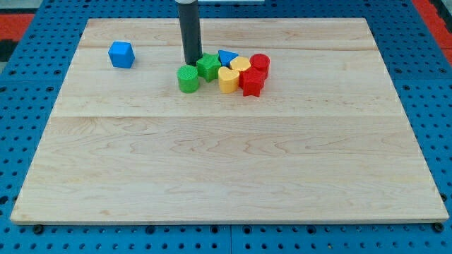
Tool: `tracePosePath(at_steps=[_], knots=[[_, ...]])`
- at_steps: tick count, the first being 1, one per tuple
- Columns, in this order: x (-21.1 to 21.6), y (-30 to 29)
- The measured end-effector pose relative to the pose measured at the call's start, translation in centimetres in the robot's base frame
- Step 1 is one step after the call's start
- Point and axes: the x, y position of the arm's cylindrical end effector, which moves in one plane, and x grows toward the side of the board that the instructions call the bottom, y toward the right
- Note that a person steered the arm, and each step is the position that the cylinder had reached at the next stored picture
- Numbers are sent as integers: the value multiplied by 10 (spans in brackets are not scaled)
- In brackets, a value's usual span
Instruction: Slide the green circle to the bottom of the yellow heart
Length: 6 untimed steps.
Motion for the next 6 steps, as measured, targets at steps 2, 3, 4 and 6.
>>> tracePosePath(at_steps=[2, 3, 4, 6], knots=[[9, -1], [9, -32], [11, -58], [53, -6]])
